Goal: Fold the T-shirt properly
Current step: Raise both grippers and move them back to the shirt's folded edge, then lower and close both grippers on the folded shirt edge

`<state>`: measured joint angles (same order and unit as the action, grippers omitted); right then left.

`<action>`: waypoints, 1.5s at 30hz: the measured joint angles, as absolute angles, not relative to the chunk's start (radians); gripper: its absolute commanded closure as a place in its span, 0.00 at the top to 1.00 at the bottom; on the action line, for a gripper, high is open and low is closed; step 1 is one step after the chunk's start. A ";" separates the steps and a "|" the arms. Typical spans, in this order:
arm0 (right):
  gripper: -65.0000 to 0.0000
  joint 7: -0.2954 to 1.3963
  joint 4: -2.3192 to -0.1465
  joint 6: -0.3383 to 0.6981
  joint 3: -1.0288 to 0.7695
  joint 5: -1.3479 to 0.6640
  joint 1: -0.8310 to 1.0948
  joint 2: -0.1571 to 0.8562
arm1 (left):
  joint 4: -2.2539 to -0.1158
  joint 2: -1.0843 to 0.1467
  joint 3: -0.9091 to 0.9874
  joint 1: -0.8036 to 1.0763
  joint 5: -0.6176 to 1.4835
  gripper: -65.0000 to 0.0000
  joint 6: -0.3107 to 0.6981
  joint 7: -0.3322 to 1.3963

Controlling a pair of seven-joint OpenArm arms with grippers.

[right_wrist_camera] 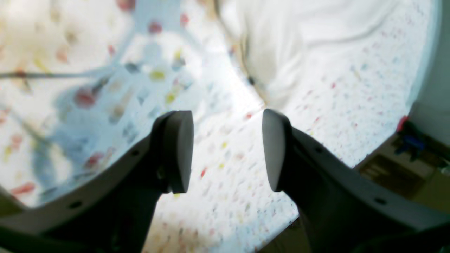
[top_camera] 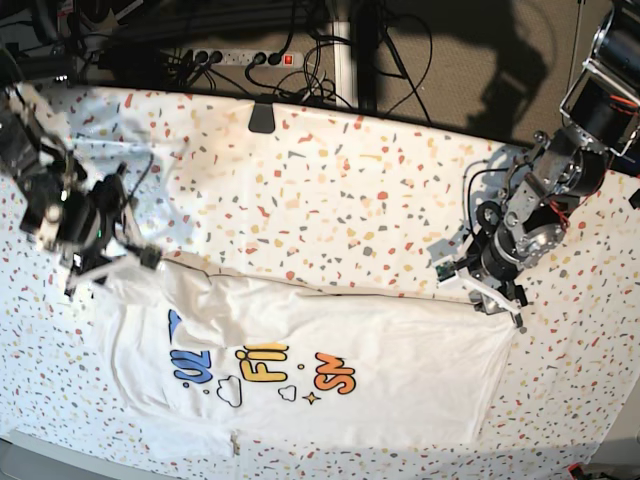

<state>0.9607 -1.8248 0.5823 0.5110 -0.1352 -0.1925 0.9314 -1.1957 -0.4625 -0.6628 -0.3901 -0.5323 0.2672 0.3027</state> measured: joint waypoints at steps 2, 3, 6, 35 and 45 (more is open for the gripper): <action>0.45 0.957 -1.903 0.538 0.509 -0.058 -0.101 0.956 | -1.196 -0.463 -0.663 -0.390 -0.533 0.49 0.267 0.296; 0.45 0.952 -1.932 0.517 0.510 -0.009 -0.057 0.961 | -1.196 -0.463 -0.663 -0.390 -0.532 0.49 0.266 0.297; 0.45 0.798 -1.950 0.381 0.514 0.153 0.049 0.952 | -1.196 -0.463 -0.663 -0.390 -0.533 0.49 0.268 0.299; 0.45 0.648 -1.549 0.289 0.511 0.252 -0.131 0.727 | -0.818 -0.352 -0.661 -0.586 -0.611 0.49 0.267 0.057; 0.45 0.591 -1.487 0.342 0.511 0.250 -0.188 0.714 | -0.769 -0.324 -0.661 -0.596 -0.614 0.35 0.265 0.022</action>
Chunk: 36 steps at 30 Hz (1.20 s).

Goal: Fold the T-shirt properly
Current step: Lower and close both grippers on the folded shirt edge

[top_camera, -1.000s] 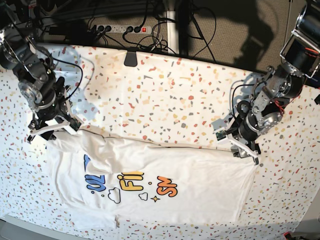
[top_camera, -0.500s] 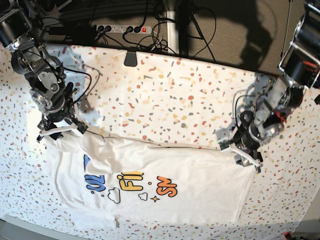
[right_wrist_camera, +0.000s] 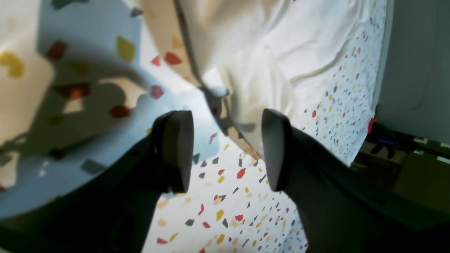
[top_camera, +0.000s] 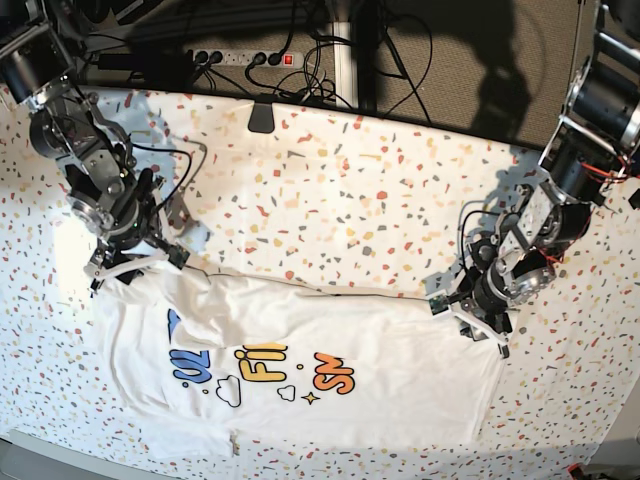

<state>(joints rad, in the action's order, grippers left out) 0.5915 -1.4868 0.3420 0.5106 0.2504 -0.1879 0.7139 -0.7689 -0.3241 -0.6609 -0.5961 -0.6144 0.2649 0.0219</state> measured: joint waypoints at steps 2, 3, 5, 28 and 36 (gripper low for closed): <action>0.45 0.575 -1.428 0.346 0.510 0.251 -0.225 0.689 | -0.769 -0.324 -0.661 -0.596 -0.614 0.35 0.265 0.020; 0.45 0.571 -1.392 0.346 0.510 0.252 -0.247 0.671 | -0.769 -0.323 -0.661 -0.596 -0.614 0.35 0.265 0.018; 0.45 0.559 -1.321 0.343 0.509 0.253 -0.289 0.630 | -0.768 -0.323 -0.661 -0.596 -0.614 0.35 0.265 0.009; 0.00 0.577 -1.213 0.469 0.509 0.230 -0.344 0.562 | -0.768 -0.321 -0.661 -0.588 -0.609 0.00 0.276 0.037; 0.00 0.607 -1.298 0.470 0.509 0.233 -0.339 0.568 | -0.768 -0.322 -0.661 -0.588 -0.609 0.00 0.276 0.040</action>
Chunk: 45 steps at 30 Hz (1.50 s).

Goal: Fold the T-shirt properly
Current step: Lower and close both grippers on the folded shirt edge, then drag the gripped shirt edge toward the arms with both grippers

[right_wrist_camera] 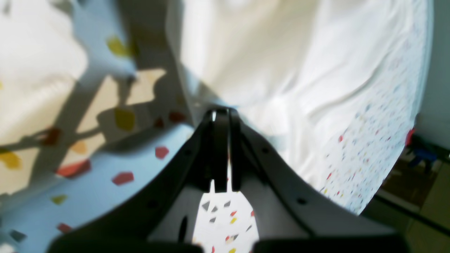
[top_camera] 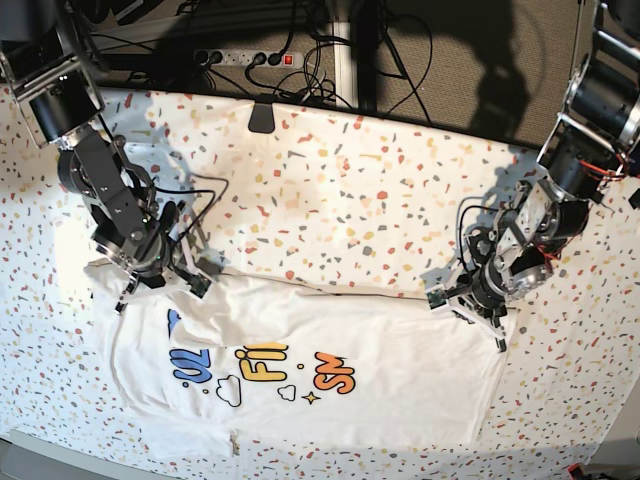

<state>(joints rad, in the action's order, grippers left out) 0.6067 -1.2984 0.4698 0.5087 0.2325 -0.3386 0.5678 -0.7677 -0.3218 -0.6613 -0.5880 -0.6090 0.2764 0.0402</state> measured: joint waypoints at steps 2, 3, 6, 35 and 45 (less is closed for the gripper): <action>0.00 0.612 -1.312 0.485 0.509 0.230 -0.340 0.568 | -0.768 -0.324 -0.661 -0.588 -0.609 0.00 0.276 0.055; 0.00 0.621 -1.316 0.490 0.509 0.230 -0.340 0.568 | -0.768 -0.327 -0.661 -0.588 -0.609 0.00 0.276 0.059; 0.00 0.639 -1.317 0.496 0.509 0.229 -0.338 0.568 | -0.768 -0.337 -0.661 -0.588 -0.609 0.00 0.276 0.059; 0.49 0.580 -1.325 0.438 0.505 0.312 -0.250 0.552 | -1.026 -0.437 -0.661 -0.505 -0.549 0.00 0.337 0.135; 0.12 0.566 -1.238 0.582 0.505 0.255 -0.335 0.552 | -1.026 -0.441 -0.662 -0.529 -0.553 0.00 0.472 0.091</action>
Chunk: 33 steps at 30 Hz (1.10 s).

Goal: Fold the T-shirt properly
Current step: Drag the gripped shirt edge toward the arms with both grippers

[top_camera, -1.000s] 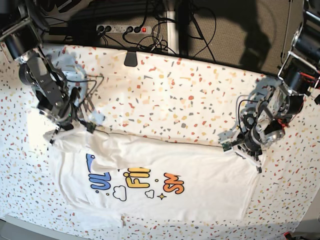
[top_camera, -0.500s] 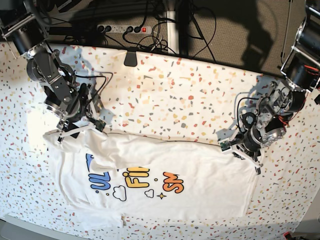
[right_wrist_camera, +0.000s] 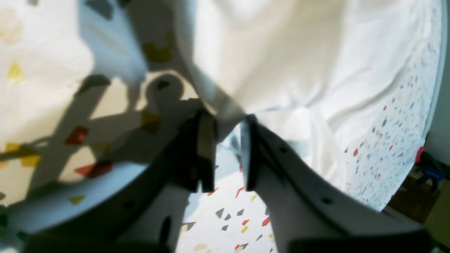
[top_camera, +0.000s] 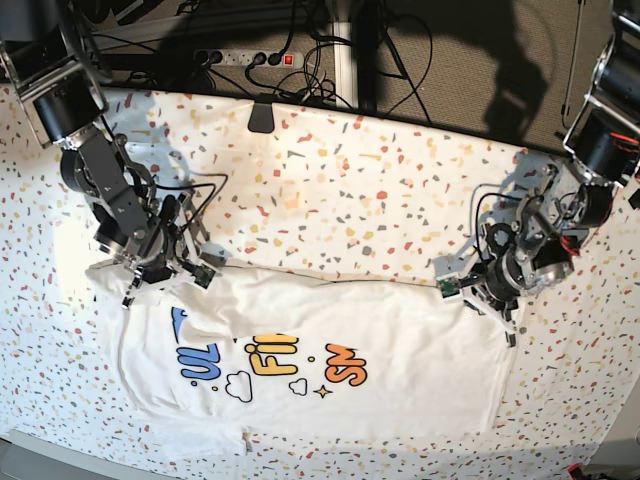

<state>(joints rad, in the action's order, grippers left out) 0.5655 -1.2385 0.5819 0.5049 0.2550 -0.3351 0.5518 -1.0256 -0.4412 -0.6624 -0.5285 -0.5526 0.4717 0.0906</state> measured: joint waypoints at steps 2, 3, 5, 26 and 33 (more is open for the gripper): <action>0.05 0.566 -1.238 0.582 0.505 0.252 -0.335 0.552 | -1.026 -0.438 -0.663 -0.548 -0.552 0.00 0.522 0.083; 0.00 0.566 -1.238 0.583 0.505 0.252 -0.336 0.552 | -1.026 -0.438 -0.663 -0.561 -0.553 0.00 0.544 0.082; 0.00 0.569 -1.238 0.584 0.505 0.252 -0.338 0.552 | -1.026 -0.439 -0.663 -0.586 -0.552 0.00 0.601 0.082; 0.00 0.793 -1.529 0.663 0.509 0.076 -0.235 0.737 | -1.061 -0.498 -0.664 -0.537 -0.552 0.00 0.708 0.062; 0.00 0.832 -1.639 0.659 0.511 0.057 -0.084 0.826 | -1.285 -0.584 -0.668 -0.389 -0.537 0.00 0.706 0.155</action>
